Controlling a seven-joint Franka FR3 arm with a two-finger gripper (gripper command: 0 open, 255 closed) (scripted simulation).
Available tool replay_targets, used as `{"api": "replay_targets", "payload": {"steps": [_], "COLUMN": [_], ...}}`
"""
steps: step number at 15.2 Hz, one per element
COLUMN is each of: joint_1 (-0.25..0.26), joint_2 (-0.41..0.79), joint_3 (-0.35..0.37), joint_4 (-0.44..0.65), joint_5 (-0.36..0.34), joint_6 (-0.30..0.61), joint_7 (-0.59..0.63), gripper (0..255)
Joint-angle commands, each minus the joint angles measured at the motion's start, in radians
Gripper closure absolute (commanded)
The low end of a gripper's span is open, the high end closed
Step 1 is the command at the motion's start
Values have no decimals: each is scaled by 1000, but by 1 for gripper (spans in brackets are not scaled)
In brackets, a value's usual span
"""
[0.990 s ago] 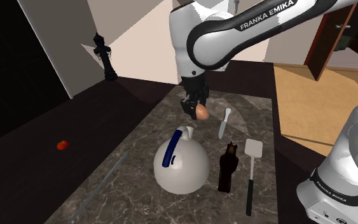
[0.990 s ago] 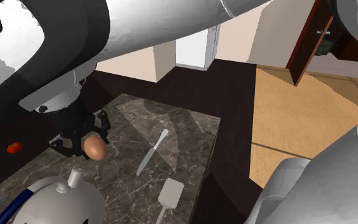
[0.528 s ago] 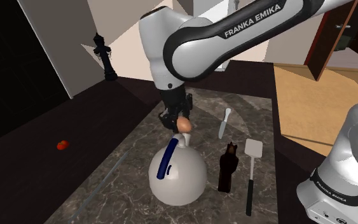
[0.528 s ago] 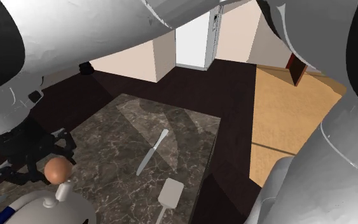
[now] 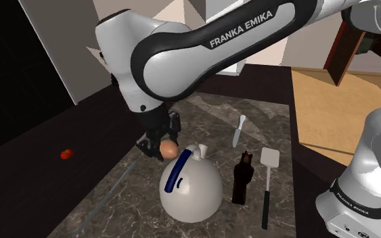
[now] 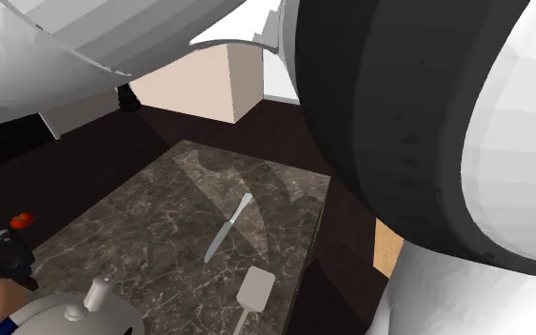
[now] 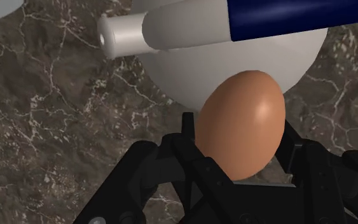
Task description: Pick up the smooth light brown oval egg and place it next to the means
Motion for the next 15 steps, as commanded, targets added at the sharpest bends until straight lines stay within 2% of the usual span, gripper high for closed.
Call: {"api": "replay_targets", "payload": {"steps": [1, 6, 10, 15], "joint_1": [32, 139, 242, 234], "joint_2": [60, 231, 385, 388], "joint_3": [10, 24, 19, 16], "joint_4": [75, 309, 544, 480], "joint_5": [-22, -84, -132, -135], "joint_6": [-23, -106, -196, -131], "joint_7": [44, 146, 203, 209], "gripper": [255, 255, 255, 255]}}
